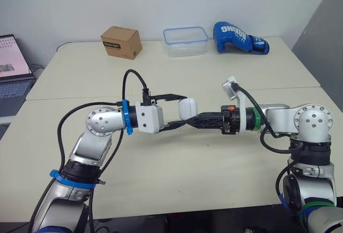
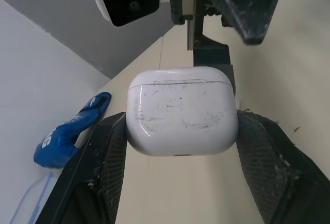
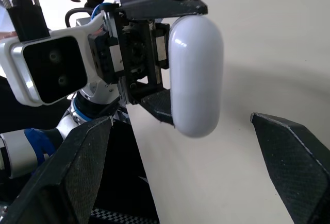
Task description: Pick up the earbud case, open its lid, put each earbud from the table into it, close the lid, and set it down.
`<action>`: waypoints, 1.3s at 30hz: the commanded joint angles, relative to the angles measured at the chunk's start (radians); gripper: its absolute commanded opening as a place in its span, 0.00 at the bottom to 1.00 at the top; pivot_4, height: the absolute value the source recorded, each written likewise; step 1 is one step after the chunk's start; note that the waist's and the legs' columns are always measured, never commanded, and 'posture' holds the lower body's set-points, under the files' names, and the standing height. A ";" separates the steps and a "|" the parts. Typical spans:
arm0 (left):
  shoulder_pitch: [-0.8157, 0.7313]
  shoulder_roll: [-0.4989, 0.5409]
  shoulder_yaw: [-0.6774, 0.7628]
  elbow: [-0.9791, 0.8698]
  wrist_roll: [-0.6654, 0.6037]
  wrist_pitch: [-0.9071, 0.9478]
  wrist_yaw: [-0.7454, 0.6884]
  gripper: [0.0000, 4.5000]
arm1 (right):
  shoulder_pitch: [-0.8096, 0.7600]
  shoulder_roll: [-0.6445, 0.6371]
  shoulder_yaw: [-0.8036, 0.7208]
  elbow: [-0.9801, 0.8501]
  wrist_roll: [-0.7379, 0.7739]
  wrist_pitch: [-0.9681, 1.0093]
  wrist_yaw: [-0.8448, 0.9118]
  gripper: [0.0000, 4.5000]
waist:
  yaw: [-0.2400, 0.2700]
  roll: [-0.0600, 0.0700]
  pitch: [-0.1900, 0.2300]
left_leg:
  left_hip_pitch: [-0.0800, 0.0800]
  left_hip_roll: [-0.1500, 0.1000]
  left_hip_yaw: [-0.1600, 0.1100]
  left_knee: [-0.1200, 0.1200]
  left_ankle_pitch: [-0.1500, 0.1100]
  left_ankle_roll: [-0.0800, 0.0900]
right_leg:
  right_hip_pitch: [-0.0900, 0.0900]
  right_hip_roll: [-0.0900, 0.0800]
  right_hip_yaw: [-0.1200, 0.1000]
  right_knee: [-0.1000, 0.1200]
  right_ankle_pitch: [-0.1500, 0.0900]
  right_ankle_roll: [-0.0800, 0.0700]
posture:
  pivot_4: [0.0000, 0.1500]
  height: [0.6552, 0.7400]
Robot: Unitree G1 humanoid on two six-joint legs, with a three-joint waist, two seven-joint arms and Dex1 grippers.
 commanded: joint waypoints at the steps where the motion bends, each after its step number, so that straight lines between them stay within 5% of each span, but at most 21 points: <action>1: 0.007 -0.003 0.000 -0.048 -0.023 0.000 0.004 0.62 | -0.029 0.006 -0.016 -0.007 0.072 -0.013 -0.038 1.00 | -0.003 0.000 0.000 | 0.000 0.000 0.000 0.000 0.000 0.000 | 0.000 0.000 0.000 0.000 0.000 0.000 | 1.00 0.89; 4: 0.010 -0.005 0.000 -0.047 -0.019 -0.002 0.008 0.62 | -0.035 0.001 -0.007 0.000 0.105 -0.026 -0.065 1.00 | -0.006 0.000 0.000 | 0.000 0.000 0.000 0.000 0.000 0.000 | 0.000 0.000 0.000 0.000 0.000 0.000 | 1.00 0.89; 9: 0.015 -0.008 -0.004 -0.052 -0.015 -0.003 0.011 0.62 | -0.041 -0.002 0.010 0.011 0.153 -0.048 -0.103 0.71 | -0.007 0.000 0.000 | 0.000 0.000 0.000 0.000 0.000 0.000 | 0.000 0.000 0.000 0.000 0.000 0.000 | 1.00 0.89; 27: 0.009 -0.018 -0.008 -0.041 -0.007 -0.009 0.009 0.62 | -0.019 -0.066 0.108 0.008 0.296 -0.127 -0.178 0.71 | -0.008 0.000 0.000 | 0.000 0.000 0.000 0.000 0.000 0.000 | 0.000 0.000 0.000 0.000 0.000 0.000 | 1.00 0.89; 31: 0.007 -0.019 -0.008 -0.039 -0.006 -0.009 0.010 0.62 | -0.019 -0.080 0.127 0.009 0.320 -0.150 -0.190 0.51 | -0.007 0.000 0.000 | 0.000 0.000 0.000 0.000 0.000 0.000 | 0.000 0.000 0.000 0.000 0.000 0.000 | 1.00 0.89; 35: 0.004 -0.016 -0.007 -0.034 -0.007 -0.009 0.009 0.62 | -0.016 -0.095 0.146 0.004 0.340 -0.170 -0.200 0.18 | -0.008 0.000 0.000 | 0.000 0.000 0.000 0.000 0.000 0.000 | 0.000 0.000 0.000 0.000 0.000 0.000 | 1.00 0.89; 39: 0.002 -0.011 -0.003 -0.028 -0.006 -0.009 0.008 0.62 | -0.012 -0.105 0.161 -0.001 0.356 -0.185 -0.207 0.18 | -0.008 0.000 0.000 | 0.000 0.000 0.000 0.000 0.000 0.000 | 0.000 0.000 0.000 0.000 0.000 0.000 | 1.00 0.89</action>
